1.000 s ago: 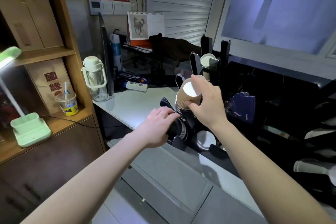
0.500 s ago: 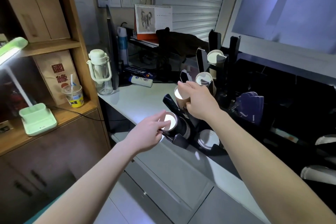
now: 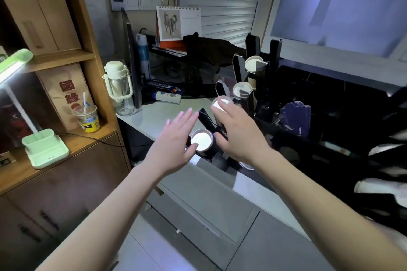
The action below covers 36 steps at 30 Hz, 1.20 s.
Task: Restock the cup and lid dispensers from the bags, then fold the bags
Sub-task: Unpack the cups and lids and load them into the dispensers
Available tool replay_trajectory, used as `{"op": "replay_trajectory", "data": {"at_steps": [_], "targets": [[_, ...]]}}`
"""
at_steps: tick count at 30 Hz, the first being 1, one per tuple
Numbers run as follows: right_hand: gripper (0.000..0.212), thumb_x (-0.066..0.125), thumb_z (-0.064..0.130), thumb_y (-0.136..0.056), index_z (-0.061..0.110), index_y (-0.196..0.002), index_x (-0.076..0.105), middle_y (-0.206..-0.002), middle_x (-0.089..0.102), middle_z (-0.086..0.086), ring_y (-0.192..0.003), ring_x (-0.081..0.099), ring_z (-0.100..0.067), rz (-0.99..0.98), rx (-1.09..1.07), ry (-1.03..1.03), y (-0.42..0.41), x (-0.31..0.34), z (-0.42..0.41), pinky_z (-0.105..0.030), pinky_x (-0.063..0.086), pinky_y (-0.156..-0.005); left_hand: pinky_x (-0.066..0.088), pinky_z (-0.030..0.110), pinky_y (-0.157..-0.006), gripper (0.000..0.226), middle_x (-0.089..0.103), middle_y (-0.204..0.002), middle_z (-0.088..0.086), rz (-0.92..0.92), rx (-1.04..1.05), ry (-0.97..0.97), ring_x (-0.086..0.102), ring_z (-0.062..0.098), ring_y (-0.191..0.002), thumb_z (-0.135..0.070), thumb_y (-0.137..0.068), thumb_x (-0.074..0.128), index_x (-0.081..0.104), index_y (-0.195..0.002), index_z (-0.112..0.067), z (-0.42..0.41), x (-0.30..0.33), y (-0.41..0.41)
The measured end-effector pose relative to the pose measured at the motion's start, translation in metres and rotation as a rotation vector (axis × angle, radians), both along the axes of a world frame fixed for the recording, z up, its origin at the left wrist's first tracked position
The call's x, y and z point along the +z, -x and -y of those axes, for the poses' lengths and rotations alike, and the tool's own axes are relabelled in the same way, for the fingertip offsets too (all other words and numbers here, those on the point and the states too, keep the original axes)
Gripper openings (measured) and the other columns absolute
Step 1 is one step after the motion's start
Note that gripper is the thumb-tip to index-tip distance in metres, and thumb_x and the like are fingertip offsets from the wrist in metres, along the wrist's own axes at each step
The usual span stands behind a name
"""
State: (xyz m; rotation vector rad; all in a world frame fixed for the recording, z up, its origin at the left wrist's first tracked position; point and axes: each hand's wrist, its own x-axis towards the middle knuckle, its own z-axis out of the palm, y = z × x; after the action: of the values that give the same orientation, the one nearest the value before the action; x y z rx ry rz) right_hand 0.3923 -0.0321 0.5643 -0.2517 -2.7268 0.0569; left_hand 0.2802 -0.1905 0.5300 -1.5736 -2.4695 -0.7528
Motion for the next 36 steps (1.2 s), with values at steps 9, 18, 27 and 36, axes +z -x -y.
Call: {"op": "replay_trajectory", "data": {"at_steps": [9,18,27,36], "targets": [[0.053,0.061,0.022,-0.088,0.015,-0.139,0.048,-0.142,0.049,-0.003,-0.133,0.04,-0.023,-0.018,-0.227,0.16,-0.107,-0.038,0.039,-0.032,0.026,-0.111,0.017,0.036,-0.118,0.066,0.026,-0.156,0.002,0.013,-0.27,-0.148,0.02,0.019,-0.145,-0.014,-0.089,0.06,0.03,-0.148,-0.017,0.0,-0.004,-0.057],[0.049,0.056,0.022,-0.093,0.017,-0.14,0.046,-0.148,0.039,-0.003,-0.138,0.028,-0.02,0.019,-0.71,0.29,-0.293,-0.092,0.082,-0.023,0.014,-0.111,0.02,0.029,-0.112,0.07,0.027,-0.154,0.009,0.096,-0.693,-0.034,0.027,0.024,-0.14,-0.015,-0.084,0.066,0.035,-0.147,-0.017,-0.043,-0.059,-0.192],[0.041,0.062,0.011,-0.089,0.012,-0.129,0.056,-0.136,0.052,-0.007,-0.129,0.041,-0.025,-0.238,-1.039,0.279,-0.461,-0.064,0.135,-0.029,0.028,-0.106,0.026,0.039,-0.113,0.058,0.036,-0.15,0.006,-0.031,-1.022,-0.043,0.032,0.027,-0.138,-0.017,-0.087,0.064,0.044,-0.142,-0.016,-0.059,-0.036,-0.346],[0.033,0.068,-0.001,-0.075,0.012,-0.104,0.073,-0.116,0.066,-0.005,-0.109,0.058,-0.029,-0.358,-1.223,0.124,-0.667,-0.064,0.204,-0.033,0.043,-0.092,0.02,0.021,-0.106,0.048,0.051,-0.139,0.001,0.036,-1.173,-0.108,0.043,0.019,-0.13,-0.016,-0.089,0.061,0.049,-0.136,-0.015,-0.056,-0.028,-0.551]]}}
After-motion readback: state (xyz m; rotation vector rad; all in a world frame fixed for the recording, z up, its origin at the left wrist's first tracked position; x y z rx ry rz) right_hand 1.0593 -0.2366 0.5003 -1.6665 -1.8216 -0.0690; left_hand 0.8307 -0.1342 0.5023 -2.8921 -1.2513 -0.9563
